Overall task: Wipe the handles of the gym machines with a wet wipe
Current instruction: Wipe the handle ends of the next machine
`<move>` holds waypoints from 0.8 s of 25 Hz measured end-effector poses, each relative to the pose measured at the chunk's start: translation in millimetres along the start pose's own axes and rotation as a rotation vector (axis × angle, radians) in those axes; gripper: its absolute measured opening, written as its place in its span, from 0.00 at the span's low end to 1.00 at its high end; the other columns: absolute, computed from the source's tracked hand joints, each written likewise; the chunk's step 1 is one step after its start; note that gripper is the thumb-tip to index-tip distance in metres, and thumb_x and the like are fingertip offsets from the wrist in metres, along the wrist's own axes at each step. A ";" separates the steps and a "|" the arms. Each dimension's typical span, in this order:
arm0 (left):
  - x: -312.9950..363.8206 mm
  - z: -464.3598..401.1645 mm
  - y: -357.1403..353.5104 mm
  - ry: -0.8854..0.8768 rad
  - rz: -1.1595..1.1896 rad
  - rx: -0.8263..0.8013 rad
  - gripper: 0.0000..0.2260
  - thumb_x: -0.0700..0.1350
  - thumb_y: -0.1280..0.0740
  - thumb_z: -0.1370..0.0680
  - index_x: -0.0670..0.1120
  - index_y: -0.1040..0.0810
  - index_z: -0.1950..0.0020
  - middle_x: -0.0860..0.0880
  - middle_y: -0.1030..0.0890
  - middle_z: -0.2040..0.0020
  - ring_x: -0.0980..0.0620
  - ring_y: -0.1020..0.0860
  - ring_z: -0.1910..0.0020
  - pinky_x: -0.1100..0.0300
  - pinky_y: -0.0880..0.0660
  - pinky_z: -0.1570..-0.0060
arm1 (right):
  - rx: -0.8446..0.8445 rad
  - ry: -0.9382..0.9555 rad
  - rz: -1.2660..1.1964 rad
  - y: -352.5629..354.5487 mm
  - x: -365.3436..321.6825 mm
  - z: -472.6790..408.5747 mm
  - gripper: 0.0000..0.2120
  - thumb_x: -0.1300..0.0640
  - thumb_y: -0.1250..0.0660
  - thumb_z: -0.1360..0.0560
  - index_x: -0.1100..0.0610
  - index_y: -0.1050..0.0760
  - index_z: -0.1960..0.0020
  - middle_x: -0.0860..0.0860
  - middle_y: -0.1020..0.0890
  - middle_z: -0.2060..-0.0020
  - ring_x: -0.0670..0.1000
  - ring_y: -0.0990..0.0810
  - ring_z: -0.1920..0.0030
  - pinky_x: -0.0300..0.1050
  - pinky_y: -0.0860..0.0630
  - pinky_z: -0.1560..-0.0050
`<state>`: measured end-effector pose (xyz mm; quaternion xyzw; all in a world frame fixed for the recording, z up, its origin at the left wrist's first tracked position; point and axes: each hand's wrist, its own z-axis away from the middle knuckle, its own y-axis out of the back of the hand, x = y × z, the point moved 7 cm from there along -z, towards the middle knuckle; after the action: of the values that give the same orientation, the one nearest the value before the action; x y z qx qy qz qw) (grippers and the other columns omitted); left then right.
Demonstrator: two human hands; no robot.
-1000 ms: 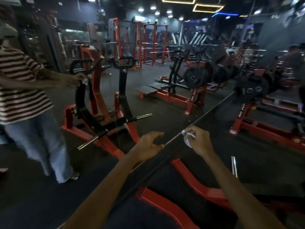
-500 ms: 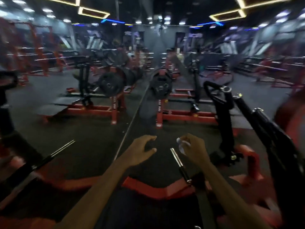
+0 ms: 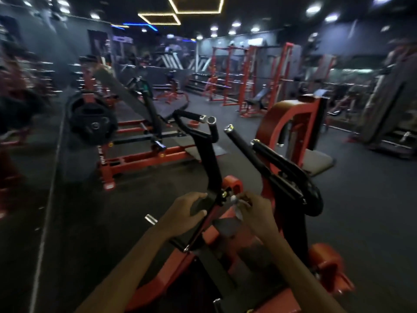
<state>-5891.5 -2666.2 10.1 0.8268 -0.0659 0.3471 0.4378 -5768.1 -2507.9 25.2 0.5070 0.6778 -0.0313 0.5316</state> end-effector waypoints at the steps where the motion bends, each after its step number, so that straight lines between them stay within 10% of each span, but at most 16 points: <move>1: 0.8 -13.1 -6.0 -0.030 0.011 -0.015 0.21 0.41 0.30 0.25 0.43 0.26 0.32 0.51 0.24 0.35 0.58 0.27 0.37 0.79 0.38 0.43 | 0.023 -0.009 0.022 3.0 5.1 -5.8 0.09 0.73 0.37 0.28 0.64 0.20 0.56 0.48 0.21 0.65 0.28 0.25 0.66 0.21 0.33 0.67; 20: -41.8 -164.6 -41.3 -0.278 0.179 -0.224 0.22 0.42 0.31 0.24 0.44 0.29 0.31 0.49 0.25 0.35 0.55 0.27 0.36 0.64 0.32 0.38 | 0.303 -0.127 0.119 1.2 41.3 -71.9 0.07 0.67 0.35 0.24 0.59 0.20 0.55 0.51 0.18 0.63 0.43 0.20 0.64 0.32 0.25 0.64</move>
<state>-5990.8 -2522.5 17.5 0.8036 -0.2373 0.2576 0.4812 -5813.4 -2438.5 25.8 0.6176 0.5990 -0.1334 0.4919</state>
